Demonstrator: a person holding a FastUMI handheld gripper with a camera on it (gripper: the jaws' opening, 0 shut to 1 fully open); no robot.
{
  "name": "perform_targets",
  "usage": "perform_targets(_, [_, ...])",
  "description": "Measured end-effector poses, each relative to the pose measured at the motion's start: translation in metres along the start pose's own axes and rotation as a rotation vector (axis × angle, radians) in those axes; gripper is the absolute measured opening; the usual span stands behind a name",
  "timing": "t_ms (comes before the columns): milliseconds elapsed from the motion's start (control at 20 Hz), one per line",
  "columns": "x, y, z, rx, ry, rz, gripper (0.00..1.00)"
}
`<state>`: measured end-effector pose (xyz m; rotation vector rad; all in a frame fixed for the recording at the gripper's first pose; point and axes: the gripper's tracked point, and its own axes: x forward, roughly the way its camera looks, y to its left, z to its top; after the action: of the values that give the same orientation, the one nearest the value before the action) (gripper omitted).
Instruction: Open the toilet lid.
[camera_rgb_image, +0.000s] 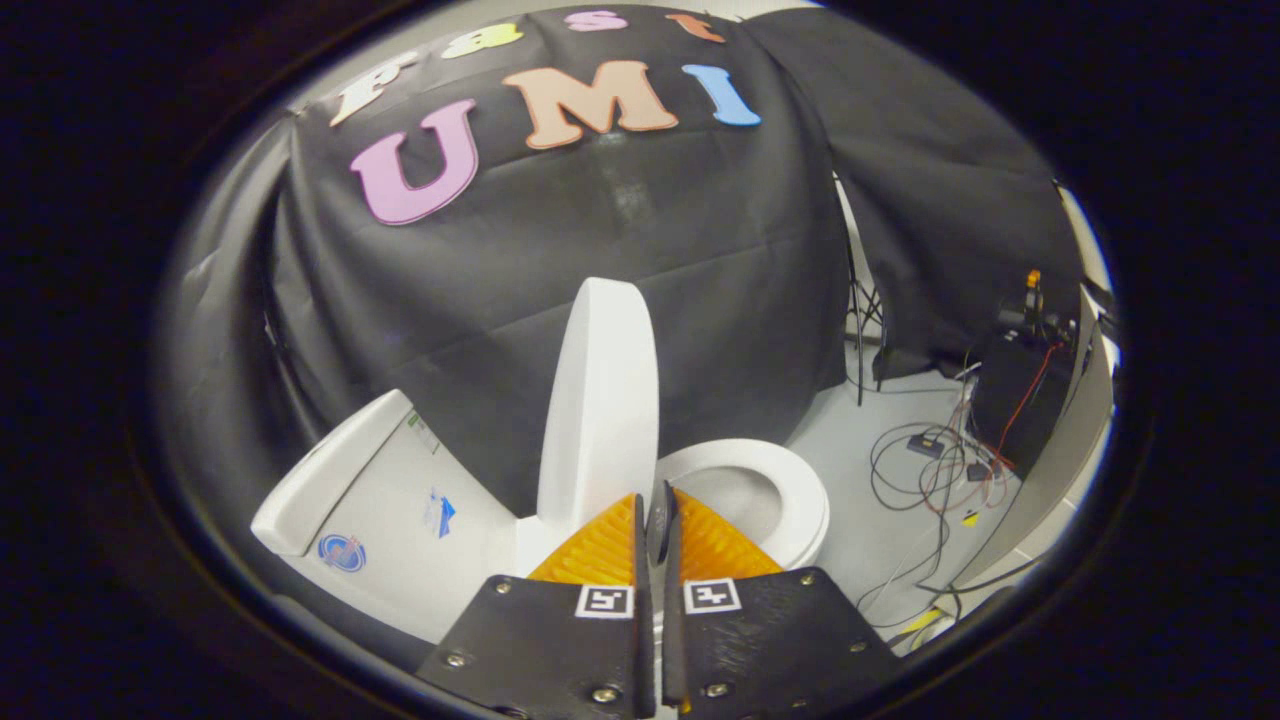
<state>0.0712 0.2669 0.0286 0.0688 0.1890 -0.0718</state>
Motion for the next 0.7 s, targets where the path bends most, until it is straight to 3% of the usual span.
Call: perform_targets(700, [-0.024, 0.064, 0.006, -0.111, -0.054, 0.044, 0.04])
